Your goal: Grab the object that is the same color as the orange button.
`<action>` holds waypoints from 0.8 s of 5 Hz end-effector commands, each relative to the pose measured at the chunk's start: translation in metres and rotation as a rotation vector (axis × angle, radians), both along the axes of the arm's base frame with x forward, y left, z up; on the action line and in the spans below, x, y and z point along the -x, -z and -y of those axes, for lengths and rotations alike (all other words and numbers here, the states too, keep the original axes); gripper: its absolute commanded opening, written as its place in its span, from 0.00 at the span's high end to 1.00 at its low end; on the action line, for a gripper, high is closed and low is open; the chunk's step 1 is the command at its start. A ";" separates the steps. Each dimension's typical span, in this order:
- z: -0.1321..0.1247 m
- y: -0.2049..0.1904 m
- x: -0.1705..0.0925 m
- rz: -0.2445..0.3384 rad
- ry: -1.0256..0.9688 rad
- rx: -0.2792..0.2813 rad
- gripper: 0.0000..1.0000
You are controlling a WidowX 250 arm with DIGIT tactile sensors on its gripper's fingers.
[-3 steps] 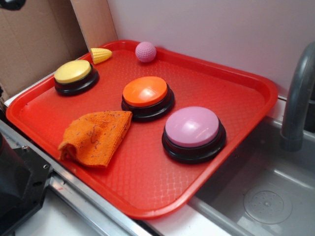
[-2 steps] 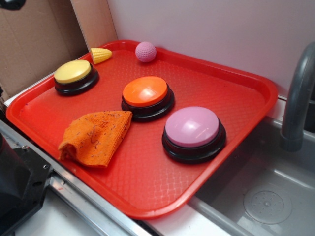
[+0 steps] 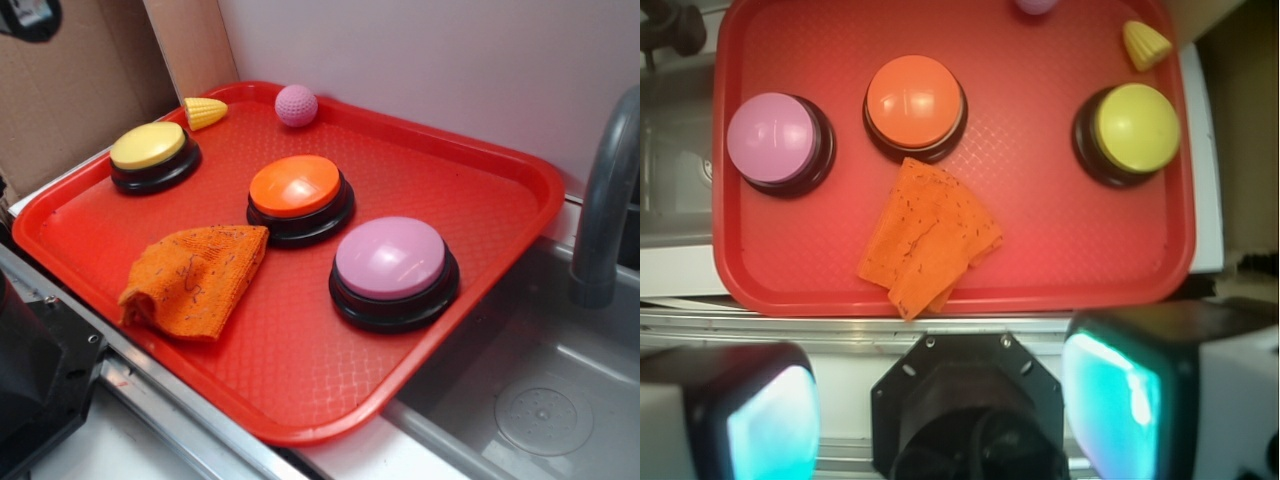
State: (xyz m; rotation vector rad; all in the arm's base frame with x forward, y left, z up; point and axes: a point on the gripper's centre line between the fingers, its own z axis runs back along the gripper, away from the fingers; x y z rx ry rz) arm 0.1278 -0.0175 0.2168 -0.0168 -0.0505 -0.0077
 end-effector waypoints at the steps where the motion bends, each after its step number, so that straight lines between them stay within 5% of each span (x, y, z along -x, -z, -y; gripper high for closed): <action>1: 0.004 0.058 -0.003 -0.076 -0.306 -0.042 0.00; 4: 0.009 0.158 -0.020 -0.077 -0.646 -0.130 0.00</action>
